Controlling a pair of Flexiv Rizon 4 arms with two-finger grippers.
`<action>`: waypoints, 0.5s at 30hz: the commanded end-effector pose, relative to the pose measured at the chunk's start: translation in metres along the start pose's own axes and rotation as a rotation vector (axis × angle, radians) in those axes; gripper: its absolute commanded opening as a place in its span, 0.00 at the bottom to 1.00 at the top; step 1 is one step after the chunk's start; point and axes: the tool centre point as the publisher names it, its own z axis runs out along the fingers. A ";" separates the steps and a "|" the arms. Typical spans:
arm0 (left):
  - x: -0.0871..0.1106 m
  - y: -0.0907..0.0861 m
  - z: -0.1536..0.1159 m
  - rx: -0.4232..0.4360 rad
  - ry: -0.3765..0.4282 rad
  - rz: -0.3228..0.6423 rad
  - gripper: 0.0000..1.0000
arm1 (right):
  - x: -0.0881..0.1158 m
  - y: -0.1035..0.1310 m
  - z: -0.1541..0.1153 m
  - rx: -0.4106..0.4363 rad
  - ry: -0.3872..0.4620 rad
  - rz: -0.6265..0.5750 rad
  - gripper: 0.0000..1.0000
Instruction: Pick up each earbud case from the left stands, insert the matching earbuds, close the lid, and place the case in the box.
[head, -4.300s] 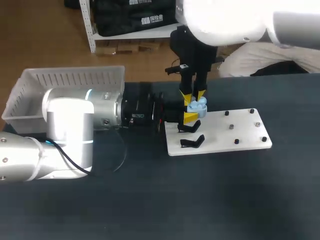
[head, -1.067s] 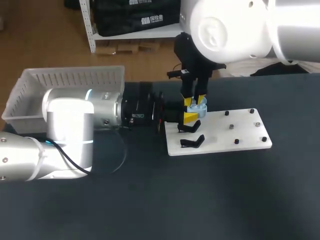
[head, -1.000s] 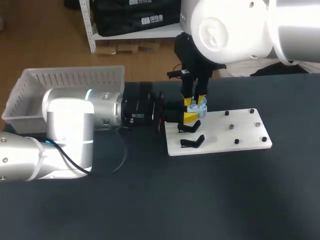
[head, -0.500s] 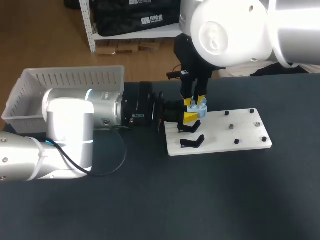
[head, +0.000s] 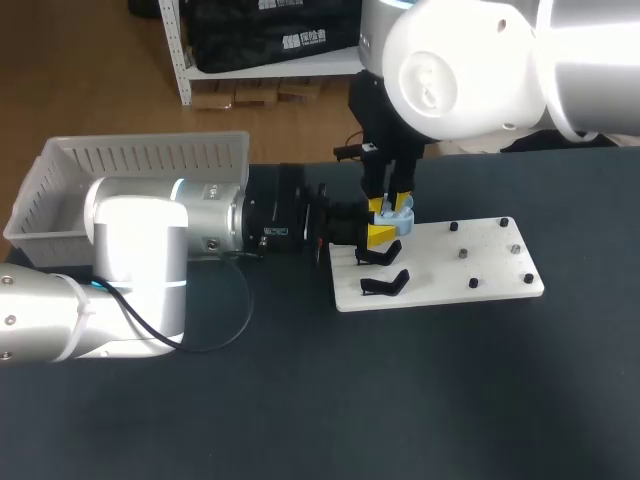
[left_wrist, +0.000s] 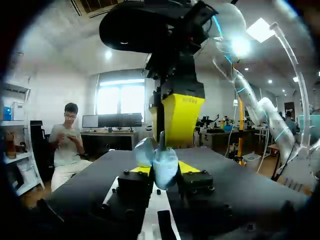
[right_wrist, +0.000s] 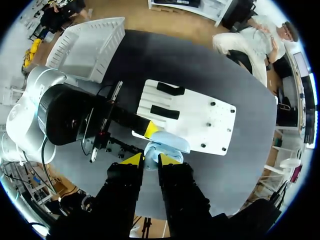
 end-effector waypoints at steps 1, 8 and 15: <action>0.001 -0.001 0.000 -0.004 -0.004 0.004 0.00 | 0.002 0.000 0.001 0.001 -0.009 0.003 0.00; 0.001 -0.001 0.000 -0.004 -0.004 0.004 0.00 | 0.002 -0.001 0.004 0.002 -0.006 0.003 0.00; 0.001 -0.001 0.000 -0.004 -0.004 0.004 0.00 | 0.001 -0.001 0.007 -0.002 0.001 -0.001 0.00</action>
